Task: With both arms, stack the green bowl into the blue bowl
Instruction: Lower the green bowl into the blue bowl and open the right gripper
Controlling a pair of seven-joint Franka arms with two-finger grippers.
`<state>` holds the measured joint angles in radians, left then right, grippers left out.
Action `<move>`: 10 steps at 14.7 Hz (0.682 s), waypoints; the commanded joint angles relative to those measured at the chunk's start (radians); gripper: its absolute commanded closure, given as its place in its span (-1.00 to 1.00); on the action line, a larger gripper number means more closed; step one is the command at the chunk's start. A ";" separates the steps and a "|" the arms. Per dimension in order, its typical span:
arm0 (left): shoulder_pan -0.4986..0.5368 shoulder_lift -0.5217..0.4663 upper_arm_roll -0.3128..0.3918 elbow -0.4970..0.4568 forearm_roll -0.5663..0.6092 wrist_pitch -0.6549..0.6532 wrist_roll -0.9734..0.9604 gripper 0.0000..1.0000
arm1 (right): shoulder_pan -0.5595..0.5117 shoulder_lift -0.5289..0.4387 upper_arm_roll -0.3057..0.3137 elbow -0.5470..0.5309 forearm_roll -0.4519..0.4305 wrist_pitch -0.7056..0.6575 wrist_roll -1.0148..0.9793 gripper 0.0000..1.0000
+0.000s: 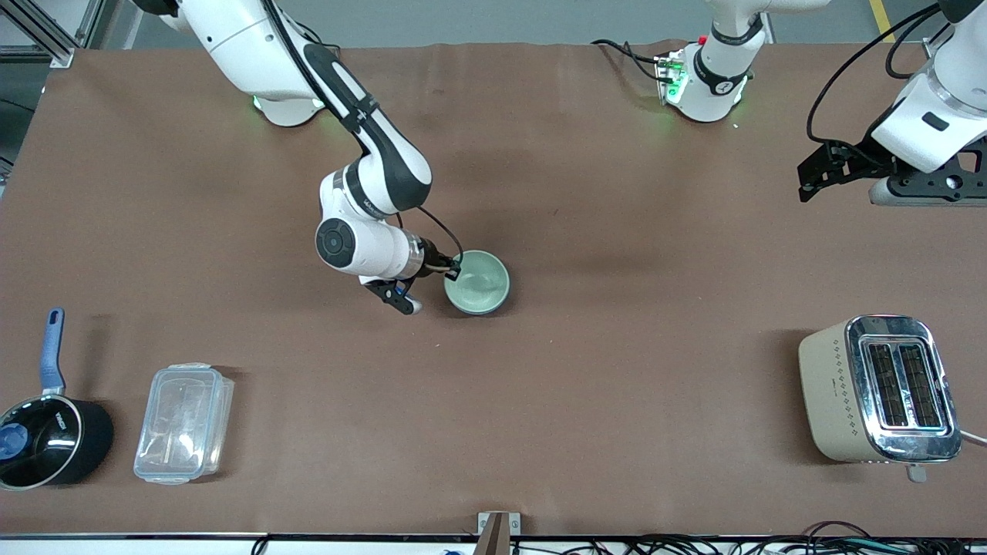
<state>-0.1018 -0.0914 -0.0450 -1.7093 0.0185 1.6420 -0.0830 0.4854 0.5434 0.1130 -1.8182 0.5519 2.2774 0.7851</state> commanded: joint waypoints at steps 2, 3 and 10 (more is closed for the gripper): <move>-0.001 -0.004 0.005 -0.006 -0.012 0.010 0.005 -1.00 | 0.006 0.004 -0.006 0.020 0.033 -0.006 -0.001 -0.11; -0.001 -0.002 0.005 -0.006 -0.011 0.012 0.003 -1.00 | 0.002 -0.005 -0.007 0.020 0.033 -0.013 -0.001 -0.30; 0.001 -0.007 0.005 -0.006 -0.011 0.004 0.008 -1.00 | -0.227 -0.126 -0.052 0.206 -0.238 -0.462 -0.105 -1.00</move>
<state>-0.1014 -0.0877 -0.0443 -1.7108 0.0185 1.6457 -0.0831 0.3650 0.4524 0.0553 -1.6605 0.4249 1.9336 0.7459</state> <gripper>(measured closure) 0.000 0.000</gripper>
